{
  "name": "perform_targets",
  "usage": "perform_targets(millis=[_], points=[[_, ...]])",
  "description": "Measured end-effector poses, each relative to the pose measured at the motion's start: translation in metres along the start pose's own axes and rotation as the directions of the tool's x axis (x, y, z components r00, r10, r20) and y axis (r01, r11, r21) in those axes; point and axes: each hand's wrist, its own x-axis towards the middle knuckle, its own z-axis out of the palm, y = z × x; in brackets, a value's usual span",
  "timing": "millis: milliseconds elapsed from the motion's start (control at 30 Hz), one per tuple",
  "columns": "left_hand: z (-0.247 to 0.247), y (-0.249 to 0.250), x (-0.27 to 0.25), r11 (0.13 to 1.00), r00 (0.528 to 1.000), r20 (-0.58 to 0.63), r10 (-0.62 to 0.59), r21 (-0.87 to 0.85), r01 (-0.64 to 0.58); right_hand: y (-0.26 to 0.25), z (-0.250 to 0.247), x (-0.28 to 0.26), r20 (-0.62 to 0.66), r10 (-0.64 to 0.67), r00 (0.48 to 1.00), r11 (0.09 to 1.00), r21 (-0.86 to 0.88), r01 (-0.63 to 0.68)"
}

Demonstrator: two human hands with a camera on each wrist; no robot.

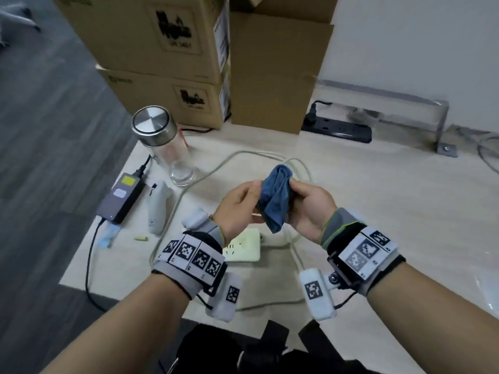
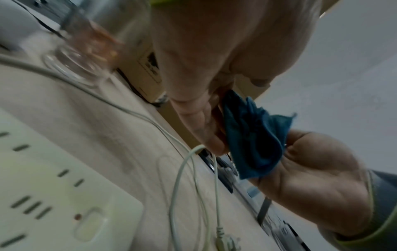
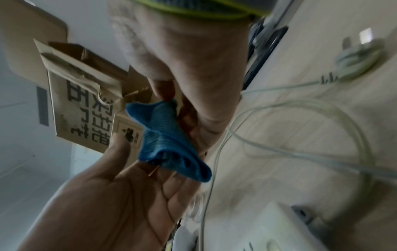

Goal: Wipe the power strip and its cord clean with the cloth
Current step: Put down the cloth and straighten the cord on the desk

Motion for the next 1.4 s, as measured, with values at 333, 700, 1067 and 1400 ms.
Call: perform_targets(millis=[333, 700, 1067, 1400], points=[[-0.074, -0.019, -0.043, 0.988, 0.971, -0.207, 0.121, 0.115, -0.099, 0.043, 0.071, 0.026, 0.105, 0.057, 0.993, 0.889, -0.459, -0.003], [-0.125, -0.037, -0.072, 0.976, 0.839, -0.505, 0.205, 0.171, -0.136, 0.076, 0.106, 0.042, 0.232, 0.089, 0.969, 0.833, -0.551, 0.056], [-0.185, -0.081, -0.115, 0.988, 0.731, -0.681, 0.044, 0.137, 0.068, 0.134, 0.162, 0.05, 0.453, 0.049, 0.89, 0.41, -0.822, 0.396], [-0.222, -0.131, -0.139, 0.872, 0.565, -0.824, -0.039, 0.249, 0.422, 0.182, 0.185, 0.06, 0.547, 0.05, 0.835, -0.086, -0.831, 0.549]])
